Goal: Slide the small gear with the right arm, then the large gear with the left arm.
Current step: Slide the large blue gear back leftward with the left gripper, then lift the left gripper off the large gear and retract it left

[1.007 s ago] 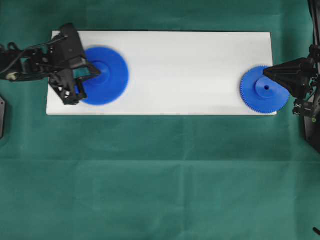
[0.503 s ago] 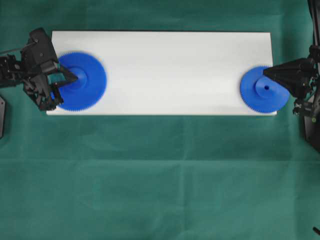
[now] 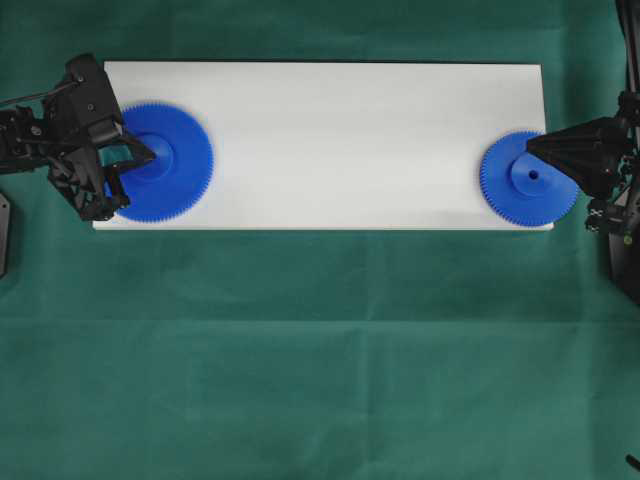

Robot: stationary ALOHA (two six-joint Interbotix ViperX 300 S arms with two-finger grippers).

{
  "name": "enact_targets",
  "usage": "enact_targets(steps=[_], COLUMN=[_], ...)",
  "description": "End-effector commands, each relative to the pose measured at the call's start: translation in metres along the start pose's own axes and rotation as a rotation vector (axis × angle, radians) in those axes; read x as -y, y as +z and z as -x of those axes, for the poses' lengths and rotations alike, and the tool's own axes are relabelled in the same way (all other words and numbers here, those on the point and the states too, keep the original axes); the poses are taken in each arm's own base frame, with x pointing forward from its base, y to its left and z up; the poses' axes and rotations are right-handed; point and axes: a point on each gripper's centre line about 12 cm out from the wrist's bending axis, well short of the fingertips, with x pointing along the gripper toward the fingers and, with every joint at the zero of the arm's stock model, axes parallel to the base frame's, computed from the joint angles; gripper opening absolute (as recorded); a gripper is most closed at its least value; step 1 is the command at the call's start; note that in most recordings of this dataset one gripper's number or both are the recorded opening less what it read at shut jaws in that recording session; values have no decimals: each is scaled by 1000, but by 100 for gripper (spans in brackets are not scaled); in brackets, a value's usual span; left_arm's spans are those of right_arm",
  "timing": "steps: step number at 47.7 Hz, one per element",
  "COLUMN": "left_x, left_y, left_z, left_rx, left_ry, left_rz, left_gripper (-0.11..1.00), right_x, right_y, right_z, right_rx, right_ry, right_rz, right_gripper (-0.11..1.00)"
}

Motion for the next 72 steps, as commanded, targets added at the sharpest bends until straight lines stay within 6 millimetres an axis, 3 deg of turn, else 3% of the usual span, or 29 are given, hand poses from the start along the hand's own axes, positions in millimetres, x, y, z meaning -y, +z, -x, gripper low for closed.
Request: enact_targets(steps=[1, 22, 43, 53, 72], left_x=[1, 20, 23, 22, 21], left_y=[7, 48, 78, 78, 65], left_z=[0, 13, 61, 79, 76], left_rx=[20, 83, 226, 279, 259], left_ry=[-1, -52, -69, -68, -68], left_rz=[2, -57, -67, -92, -89], left_gripper=[0, 0, 0, 0, 0], right_x=[-2, -2, -3, -3, -5], right_y=[4, 4, 5, 5, 9], right_z=[-1, -1, 0, -1, -1], right_rx=[12, 11, 15, 15, 30], right_ry=[10, 9, 11, 11, 21], right_rz=[-3, -1, -1, -1, -1], right_gripper=[50, 50, 50, 50, 50])
